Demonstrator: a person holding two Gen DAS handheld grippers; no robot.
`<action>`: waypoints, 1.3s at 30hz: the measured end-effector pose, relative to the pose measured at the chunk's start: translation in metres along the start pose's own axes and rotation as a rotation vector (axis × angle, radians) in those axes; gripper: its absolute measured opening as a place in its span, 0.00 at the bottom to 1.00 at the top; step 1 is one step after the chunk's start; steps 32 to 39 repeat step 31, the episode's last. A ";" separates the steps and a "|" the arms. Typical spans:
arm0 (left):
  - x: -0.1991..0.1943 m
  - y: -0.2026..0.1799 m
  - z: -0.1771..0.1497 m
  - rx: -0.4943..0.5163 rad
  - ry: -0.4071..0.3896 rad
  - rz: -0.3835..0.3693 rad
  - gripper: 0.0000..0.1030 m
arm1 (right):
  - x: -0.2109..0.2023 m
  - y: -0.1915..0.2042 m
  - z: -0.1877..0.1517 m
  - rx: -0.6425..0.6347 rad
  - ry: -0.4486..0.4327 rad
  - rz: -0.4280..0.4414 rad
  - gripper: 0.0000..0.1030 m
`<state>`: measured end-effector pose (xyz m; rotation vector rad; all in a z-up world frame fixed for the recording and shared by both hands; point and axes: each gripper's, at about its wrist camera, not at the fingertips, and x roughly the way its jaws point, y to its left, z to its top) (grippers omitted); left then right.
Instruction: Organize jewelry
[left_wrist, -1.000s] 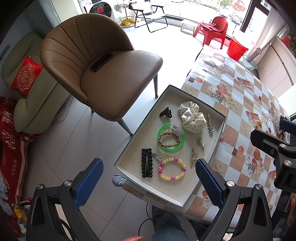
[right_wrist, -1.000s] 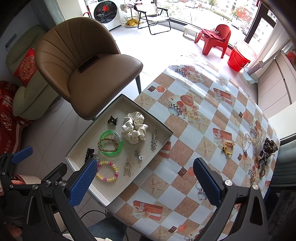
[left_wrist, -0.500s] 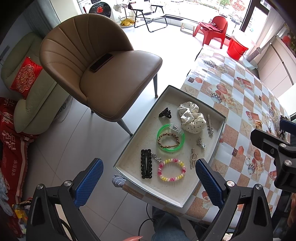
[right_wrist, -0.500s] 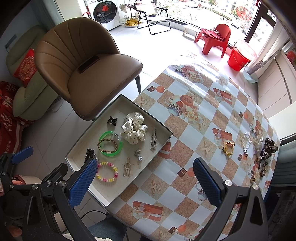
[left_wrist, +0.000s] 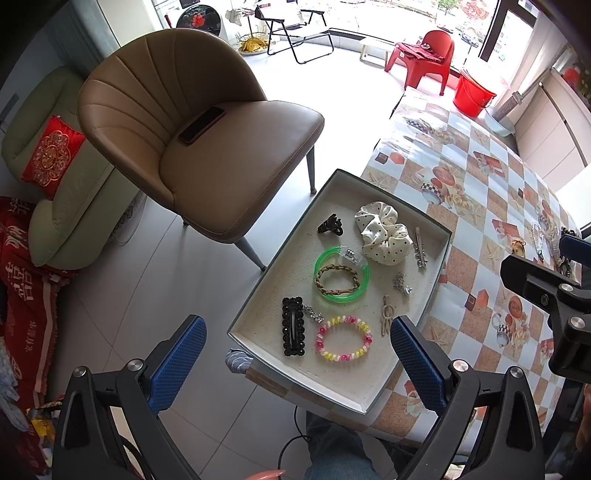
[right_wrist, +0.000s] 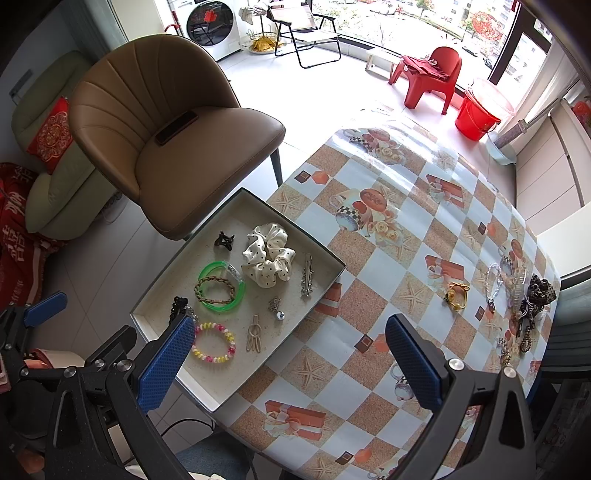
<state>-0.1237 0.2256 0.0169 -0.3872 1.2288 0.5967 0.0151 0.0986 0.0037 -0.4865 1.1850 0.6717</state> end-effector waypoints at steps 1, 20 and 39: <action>0.000 0.001 0.000 0.003 0.000 0.000 0.99 | 0.000 0.000 0.000 0.000 0.000 0.001 1.00; 0.001 0.002 0.000 0.009 -0.005 0.010 0.99 | 0.000 0.000 0.000 -0.001 0.001 0.001 1.00; -0.003 0.004 0.001 0.006 -0.012 0.012 0.99 | -0.001 -0.001 0.001 0.001 0.001 0.001 1.00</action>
